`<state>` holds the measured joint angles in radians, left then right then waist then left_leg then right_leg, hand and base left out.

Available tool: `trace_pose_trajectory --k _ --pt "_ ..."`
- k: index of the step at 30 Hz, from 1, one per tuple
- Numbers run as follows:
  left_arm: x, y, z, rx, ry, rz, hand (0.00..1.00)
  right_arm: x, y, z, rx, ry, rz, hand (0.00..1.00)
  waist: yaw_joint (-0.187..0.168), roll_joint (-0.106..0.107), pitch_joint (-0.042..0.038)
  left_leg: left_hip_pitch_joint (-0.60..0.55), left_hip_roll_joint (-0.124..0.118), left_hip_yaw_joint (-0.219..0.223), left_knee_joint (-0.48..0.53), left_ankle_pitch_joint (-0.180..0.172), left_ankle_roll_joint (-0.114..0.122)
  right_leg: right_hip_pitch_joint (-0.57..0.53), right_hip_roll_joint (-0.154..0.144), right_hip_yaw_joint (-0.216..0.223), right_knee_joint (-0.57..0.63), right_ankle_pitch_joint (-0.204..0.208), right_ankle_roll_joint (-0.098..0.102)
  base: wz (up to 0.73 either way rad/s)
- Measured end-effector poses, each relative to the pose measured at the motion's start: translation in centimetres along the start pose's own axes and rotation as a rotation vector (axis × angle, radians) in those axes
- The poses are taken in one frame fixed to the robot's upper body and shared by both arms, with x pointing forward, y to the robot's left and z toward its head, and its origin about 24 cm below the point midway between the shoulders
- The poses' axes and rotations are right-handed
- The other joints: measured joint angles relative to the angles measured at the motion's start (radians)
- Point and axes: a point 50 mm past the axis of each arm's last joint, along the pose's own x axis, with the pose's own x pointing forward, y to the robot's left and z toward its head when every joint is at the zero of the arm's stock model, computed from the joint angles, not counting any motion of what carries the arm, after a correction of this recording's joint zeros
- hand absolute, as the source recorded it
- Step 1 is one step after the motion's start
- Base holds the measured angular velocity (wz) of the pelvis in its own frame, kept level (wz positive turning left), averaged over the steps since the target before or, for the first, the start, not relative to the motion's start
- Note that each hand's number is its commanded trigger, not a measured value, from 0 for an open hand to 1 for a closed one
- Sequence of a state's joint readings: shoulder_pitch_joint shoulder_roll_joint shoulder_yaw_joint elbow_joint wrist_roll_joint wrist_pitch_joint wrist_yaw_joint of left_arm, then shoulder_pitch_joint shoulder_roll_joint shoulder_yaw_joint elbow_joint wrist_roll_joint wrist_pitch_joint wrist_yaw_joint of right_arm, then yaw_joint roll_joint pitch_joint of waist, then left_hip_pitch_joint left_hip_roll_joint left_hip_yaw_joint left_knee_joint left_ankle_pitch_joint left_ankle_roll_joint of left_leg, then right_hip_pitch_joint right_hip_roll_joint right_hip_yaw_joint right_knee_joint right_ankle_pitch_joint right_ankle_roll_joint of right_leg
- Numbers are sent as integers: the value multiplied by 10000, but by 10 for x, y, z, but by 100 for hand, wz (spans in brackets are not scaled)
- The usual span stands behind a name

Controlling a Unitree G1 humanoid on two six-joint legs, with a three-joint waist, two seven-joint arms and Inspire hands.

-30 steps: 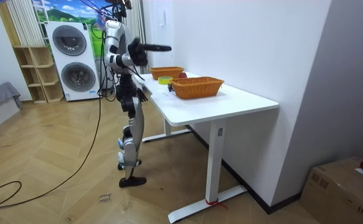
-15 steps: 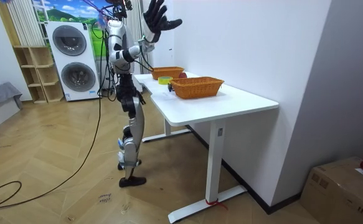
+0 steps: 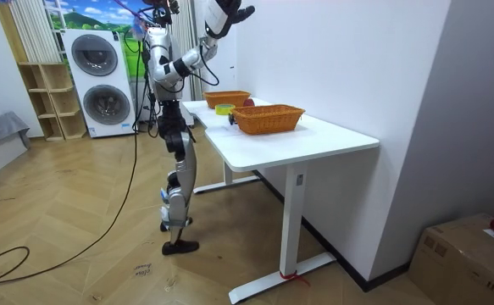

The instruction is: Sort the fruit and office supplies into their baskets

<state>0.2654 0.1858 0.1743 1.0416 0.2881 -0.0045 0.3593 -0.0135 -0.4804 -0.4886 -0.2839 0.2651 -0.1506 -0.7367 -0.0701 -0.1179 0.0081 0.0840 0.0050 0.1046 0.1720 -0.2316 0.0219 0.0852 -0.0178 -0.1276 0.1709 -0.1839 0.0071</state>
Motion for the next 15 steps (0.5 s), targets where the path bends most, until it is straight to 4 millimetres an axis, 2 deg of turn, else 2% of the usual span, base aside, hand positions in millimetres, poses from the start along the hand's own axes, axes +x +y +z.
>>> trace_pose_trajectory --k 5,11,15 --pt "0 -1 1 82 -6 -30 0 -2 13 2 325 -30 689 0 18 47 5 -37 3 -110 -1 1 -1 -1 -4 -111 -2 0 0 4" --pt "0 -1 1 325 -56 -60 0 -2 15 2 81 -38 1070 0 204 163 -62 -35 -6 -187 0 6 -4 11 -4 -136 0 -1 0 3" --pt "1 1 3 319 -118 5 0 -4 19 2 6 -73 1440 0 314 104 -65 3 1 -207 -3 19 -12 7 0 -136 -1 -1 0 0"
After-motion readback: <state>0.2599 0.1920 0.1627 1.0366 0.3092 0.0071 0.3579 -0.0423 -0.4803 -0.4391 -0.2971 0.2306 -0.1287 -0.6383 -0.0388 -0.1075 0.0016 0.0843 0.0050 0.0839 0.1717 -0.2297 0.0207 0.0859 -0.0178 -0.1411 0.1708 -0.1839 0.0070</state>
